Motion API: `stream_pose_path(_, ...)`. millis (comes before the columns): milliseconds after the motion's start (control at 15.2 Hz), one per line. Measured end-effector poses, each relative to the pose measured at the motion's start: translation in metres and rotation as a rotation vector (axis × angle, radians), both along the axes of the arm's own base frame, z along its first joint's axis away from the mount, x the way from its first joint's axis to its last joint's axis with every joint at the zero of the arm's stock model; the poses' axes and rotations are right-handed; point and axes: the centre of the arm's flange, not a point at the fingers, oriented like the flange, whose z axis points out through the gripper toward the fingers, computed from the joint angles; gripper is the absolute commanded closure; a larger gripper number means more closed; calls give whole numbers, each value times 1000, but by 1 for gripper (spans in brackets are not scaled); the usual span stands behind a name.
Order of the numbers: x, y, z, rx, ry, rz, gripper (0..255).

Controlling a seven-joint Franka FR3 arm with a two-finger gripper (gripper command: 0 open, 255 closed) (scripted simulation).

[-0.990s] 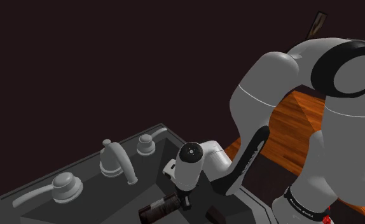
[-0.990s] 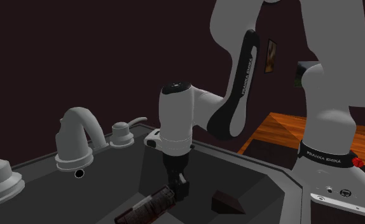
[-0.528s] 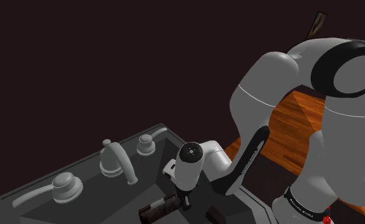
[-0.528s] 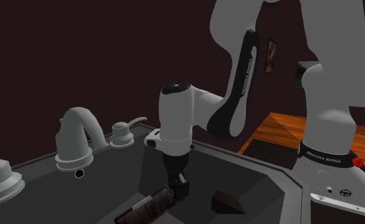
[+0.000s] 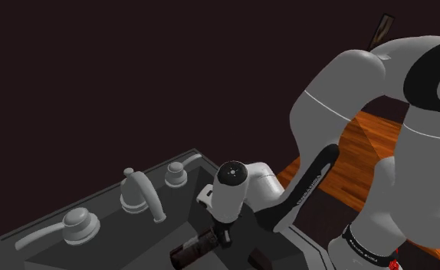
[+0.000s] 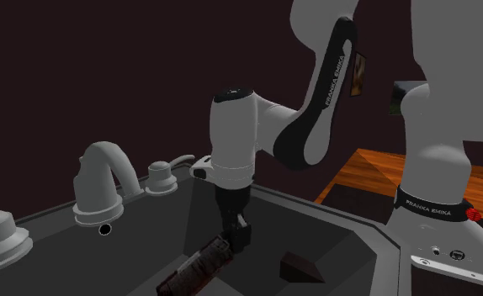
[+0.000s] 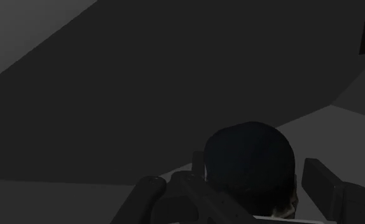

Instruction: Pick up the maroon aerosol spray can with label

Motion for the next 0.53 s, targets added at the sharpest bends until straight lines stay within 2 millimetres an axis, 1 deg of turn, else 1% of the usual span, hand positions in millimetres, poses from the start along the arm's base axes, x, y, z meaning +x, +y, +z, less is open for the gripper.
stream_pose_path(132,2,-2,8,0,0,0,255)
stream_pose_path(396,-1,0,32,0,0,0,255)
stream_pose_path(528,-1,0,40,0,0,0,255)
